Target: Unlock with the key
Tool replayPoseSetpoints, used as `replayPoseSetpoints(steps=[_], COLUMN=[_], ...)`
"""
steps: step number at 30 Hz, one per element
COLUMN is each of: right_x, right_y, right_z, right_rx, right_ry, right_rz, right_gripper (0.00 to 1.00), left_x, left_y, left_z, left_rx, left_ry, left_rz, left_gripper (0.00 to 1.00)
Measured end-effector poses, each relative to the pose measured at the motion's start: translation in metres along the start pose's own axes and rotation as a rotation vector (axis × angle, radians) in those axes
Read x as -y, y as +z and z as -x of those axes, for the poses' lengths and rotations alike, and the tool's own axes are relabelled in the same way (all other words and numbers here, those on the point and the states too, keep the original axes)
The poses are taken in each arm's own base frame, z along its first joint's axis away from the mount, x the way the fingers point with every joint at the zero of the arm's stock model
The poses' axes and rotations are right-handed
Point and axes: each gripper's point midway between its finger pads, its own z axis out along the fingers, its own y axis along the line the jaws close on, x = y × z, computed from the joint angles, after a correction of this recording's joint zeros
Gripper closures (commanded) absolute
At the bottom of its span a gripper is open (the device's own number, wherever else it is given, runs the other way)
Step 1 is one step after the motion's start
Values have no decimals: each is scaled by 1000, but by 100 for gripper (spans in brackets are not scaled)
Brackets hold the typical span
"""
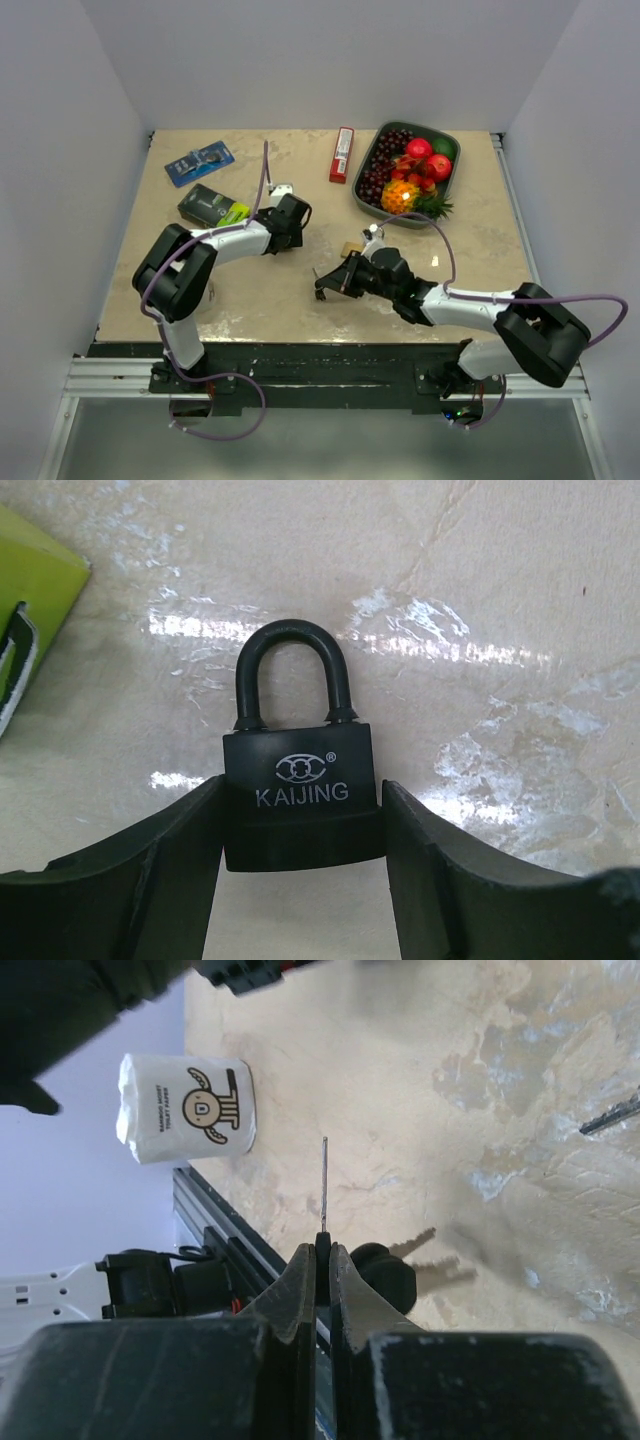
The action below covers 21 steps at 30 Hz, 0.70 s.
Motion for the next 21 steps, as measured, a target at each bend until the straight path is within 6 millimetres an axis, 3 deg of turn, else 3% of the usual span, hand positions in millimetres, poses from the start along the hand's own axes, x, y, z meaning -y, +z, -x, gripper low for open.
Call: replayPoseSetpoints(steps=[9,12,17,21], right_x=[-7,-9,-10,-9], right_y=[-17,-26,-35,-37], right_z=[21,29,37,39], right_rx=[93,130,175,185], right_ry=[-50,-77,-110,-120], right_rz=[-18,-27,-44,-52], right_gripper=[100,100,100,100], left_x=[10,8,-1,-3], left_y=[-3,-1,5,8], left_z=[-12,-12,-6,0], left_rx=[-64,-81,-99,-107], left_ry=[8,-6,-56,-119], left_rz=[-80,-92,-107,-129], left_gripper=[7,2,1,10])
